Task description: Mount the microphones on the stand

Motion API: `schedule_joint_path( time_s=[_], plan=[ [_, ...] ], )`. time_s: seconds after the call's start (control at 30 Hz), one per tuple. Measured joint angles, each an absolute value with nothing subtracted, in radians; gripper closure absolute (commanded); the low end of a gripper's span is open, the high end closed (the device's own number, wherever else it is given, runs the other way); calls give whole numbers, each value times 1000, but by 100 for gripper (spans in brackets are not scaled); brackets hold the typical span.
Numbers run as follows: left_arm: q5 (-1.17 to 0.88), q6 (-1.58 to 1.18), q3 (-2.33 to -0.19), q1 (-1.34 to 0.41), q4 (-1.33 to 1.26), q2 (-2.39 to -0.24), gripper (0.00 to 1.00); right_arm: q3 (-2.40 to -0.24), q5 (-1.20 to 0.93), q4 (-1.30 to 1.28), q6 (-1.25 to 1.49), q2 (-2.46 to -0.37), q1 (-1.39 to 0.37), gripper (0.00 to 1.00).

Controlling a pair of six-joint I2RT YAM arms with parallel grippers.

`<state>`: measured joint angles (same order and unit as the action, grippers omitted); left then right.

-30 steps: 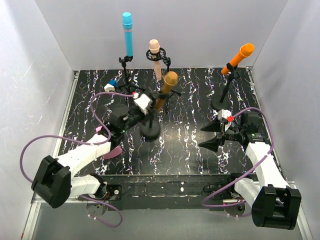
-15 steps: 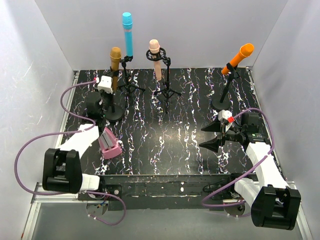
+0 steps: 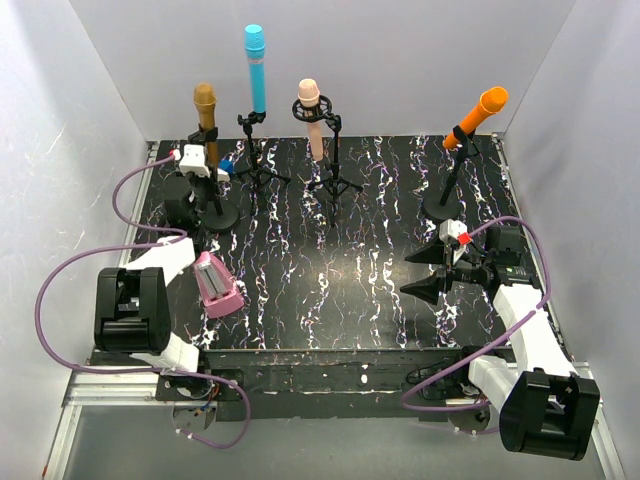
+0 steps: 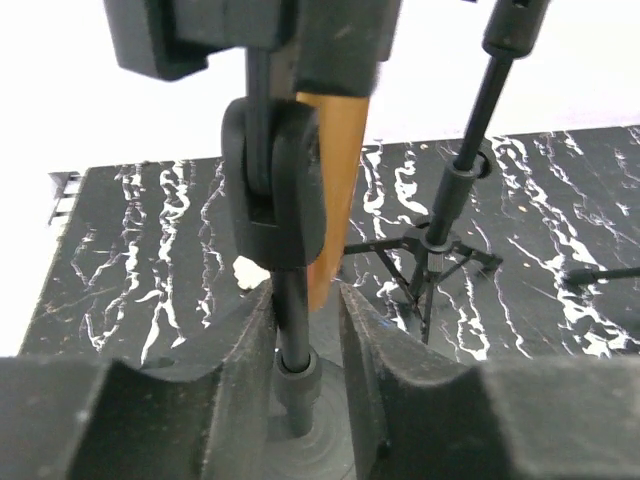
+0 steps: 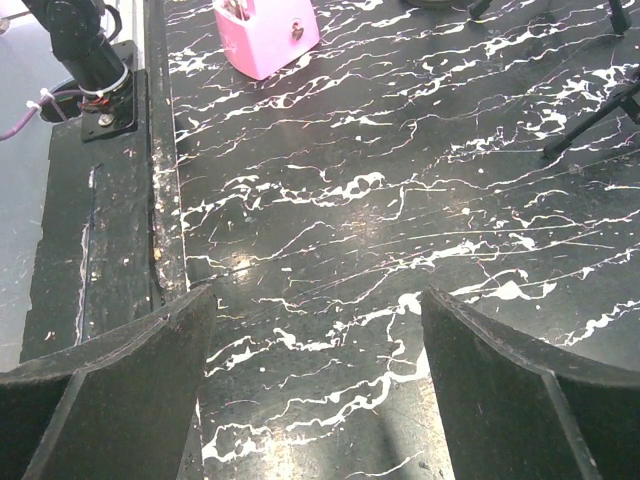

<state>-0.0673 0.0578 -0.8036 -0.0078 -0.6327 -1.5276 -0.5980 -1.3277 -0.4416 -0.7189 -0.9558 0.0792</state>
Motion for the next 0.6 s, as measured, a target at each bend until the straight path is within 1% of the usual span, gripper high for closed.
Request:
schedule_joint_path(
  time_s=[0.13,0.17,0.33,0.4,0.47,0.5,0.6],
  plan=[
    [-67,49,-777,-7,-656,-1492,32,-598,-1327,-447,-722,-957,90,11],
    [-67,47,-773,-6,-655,-1480,26,-598,-1327,-447,-723,-957,93,11],
    [-67,36,-772,-6,-620,-1394,8,-598,-1327,-452,-732,-955,118,11],
    [-67,28,-770,-6,-584,-1341,2,-598,-1321,-461,-741,-948,132,12],
    [-64,9,-769,-6,-535,-1280,2,-598,-1303,-476,-751,-933,145,13],
    [-62,-4,-769,-6,-495,-1246,2,-601,-1289,-483,-754,-924,151,9],
    [-50,-53,-788,-6,-310,-1126,2,-645,-1216,-526,-720,-902,161,8]
  ],
)
